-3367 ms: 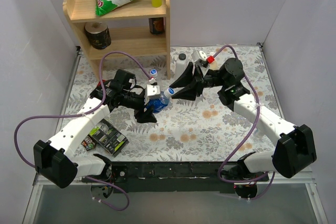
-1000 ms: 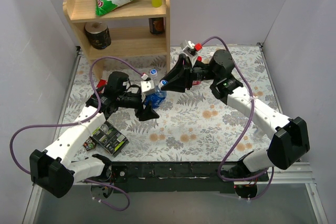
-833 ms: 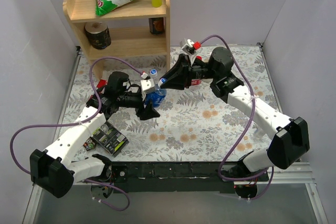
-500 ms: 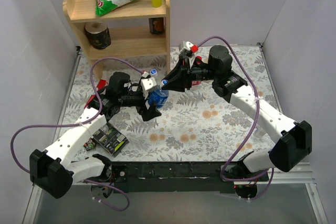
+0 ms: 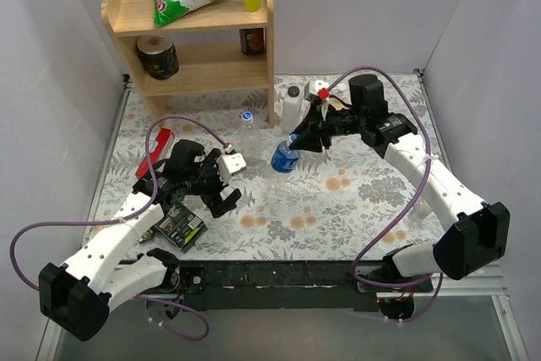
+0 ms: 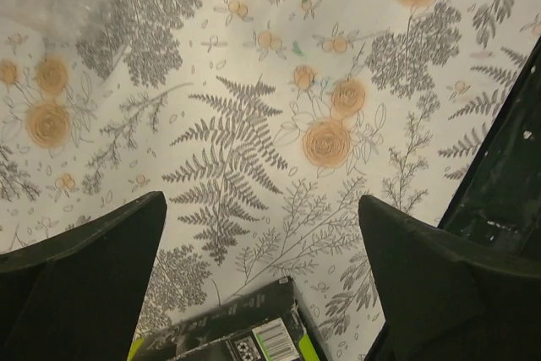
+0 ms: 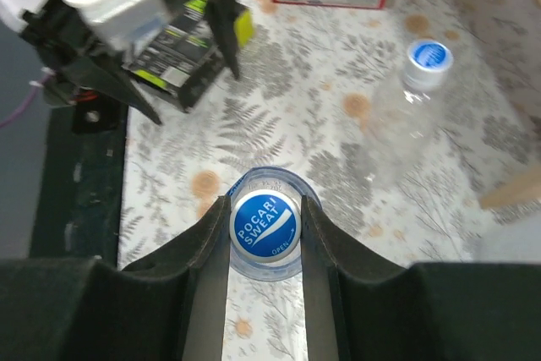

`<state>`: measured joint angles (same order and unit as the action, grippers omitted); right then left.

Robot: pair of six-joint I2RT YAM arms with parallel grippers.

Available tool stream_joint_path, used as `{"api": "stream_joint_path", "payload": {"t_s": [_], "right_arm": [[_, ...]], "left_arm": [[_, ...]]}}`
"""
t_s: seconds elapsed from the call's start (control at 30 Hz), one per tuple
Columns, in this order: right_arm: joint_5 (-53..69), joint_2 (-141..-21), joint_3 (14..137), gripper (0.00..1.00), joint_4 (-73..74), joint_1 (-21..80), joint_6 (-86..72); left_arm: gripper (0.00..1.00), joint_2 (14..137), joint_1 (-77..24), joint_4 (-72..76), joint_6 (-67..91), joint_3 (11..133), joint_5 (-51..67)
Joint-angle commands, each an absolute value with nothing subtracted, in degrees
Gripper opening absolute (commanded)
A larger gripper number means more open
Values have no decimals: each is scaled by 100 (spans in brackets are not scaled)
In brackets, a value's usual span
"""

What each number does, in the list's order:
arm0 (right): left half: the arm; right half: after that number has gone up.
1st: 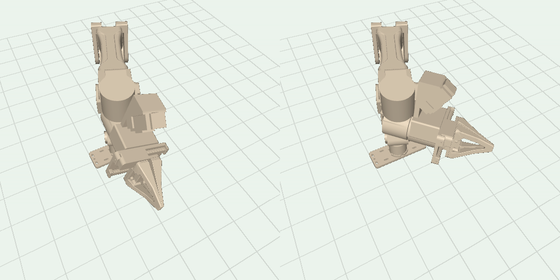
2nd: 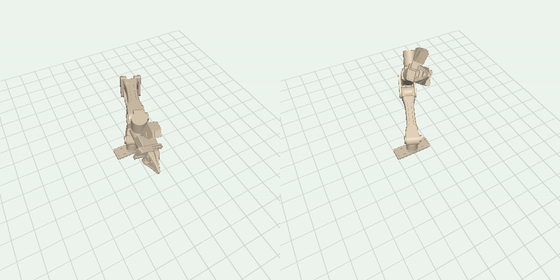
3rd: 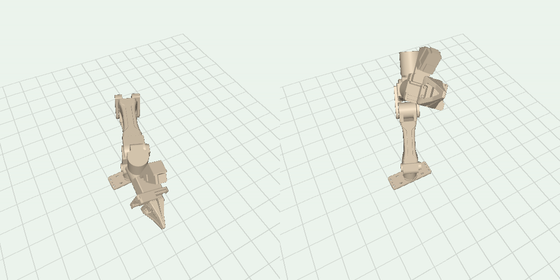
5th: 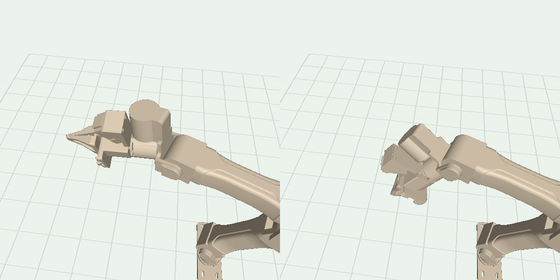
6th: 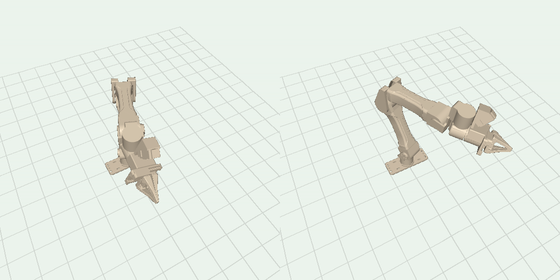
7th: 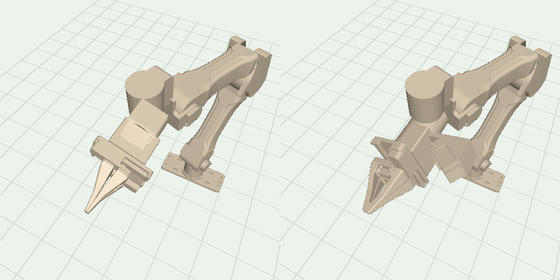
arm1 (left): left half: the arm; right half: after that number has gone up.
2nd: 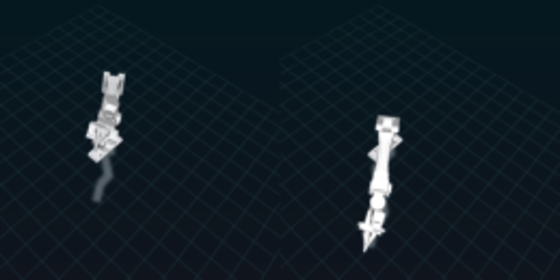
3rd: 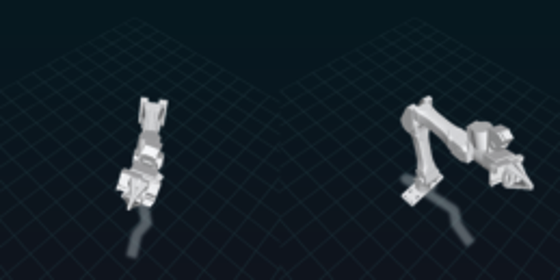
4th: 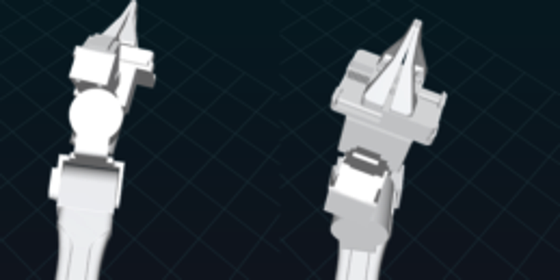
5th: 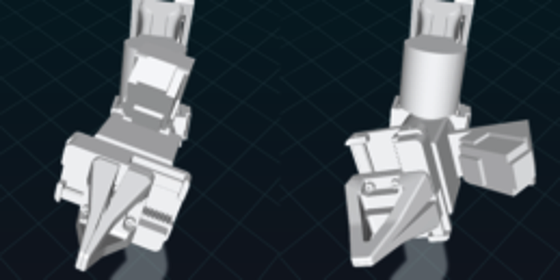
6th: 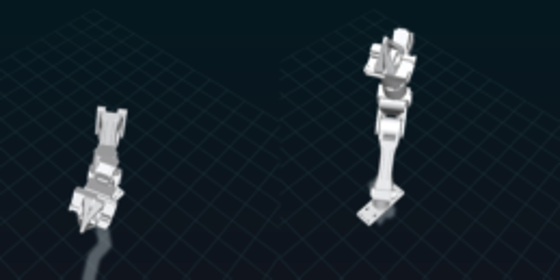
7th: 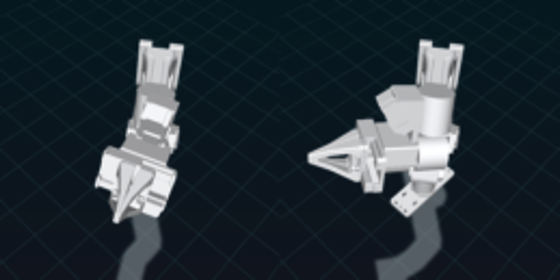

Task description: Screw on the bottle caps

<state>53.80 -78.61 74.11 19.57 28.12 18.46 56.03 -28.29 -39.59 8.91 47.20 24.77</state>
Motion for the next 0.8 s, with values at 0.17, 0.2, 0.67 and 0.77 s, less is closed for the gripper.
{"api": "stream_joint_path", "payload": {"t_s": [0.17,0.2,0.67,0.77], "right_arm": [[5124,-7848,6399,1,555,1679,2180],[5150,-7910,6364,1,467,1635,2127],[4113,-8657,7401,2,1863,1608,2839],[4113,-8649,7295,3,1881,1608,2839]], "left_arm": [[98,5195,-2611,-4667,571,4140,2206],[98,5168,-2593,-4667,589,4087,2276],[98,5256,-2382,-4474,703,3999,2540],[98,5300,-2373,-4430,703,3999,2566]]}}
